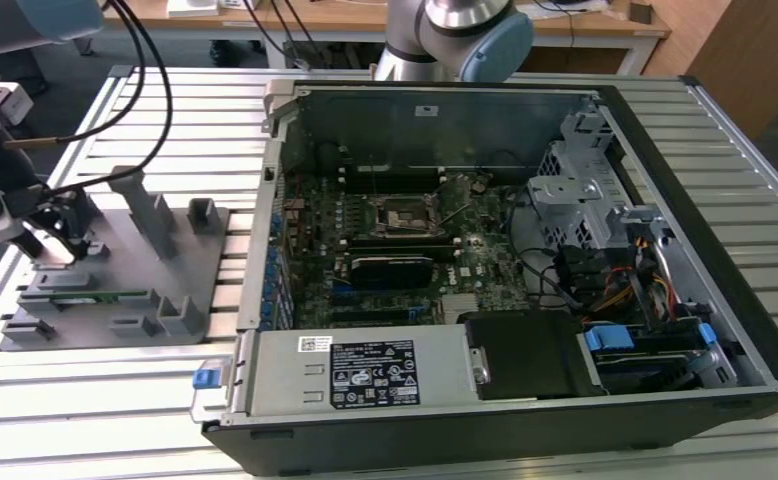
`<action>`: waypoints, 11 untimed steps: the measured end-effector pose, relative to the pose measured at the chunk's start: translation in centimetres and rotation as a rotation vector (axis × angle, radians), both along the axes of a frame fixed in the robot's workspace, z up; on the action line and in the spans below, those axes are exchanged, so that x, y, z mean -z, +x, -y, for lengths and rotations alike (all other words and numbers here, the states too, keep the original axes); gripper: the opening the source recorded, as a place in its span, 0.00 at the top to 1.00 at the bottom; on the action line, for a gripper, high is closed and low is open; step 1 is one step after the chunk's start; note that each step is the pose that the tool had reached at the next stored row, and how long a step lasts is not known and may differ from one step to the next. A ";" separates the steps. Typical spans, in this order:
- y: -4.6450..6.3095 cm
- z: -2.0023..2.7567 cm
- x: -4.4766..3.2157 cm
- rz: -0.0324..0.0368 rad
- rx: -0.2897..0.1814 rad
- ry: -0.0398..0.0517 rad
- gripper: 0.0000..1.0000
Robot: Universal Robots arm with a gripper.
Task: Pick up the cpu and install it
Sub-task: 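Pick up the cpu and move it towards the insertion slot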
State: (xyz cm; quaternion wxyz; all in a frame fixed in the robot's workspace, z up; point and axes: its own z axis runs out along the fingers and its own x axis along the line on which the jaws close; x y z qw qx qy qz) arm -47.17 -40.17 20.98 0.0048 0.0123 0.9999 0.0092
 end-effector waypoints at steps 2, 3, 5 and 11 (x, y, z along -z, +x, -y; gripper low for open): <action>0.0 0.00 -0.11 0.0001 0.000 0.0000 0.46; 0.0 0.00 -0.17 0.0001 0.000 0.0000 0.46; 0.0 0.00 -0.29 0.0000 0.000 0.0000 0.46; 0.0 0.00 -0.73 0.0001 0.000 0.0000 0.46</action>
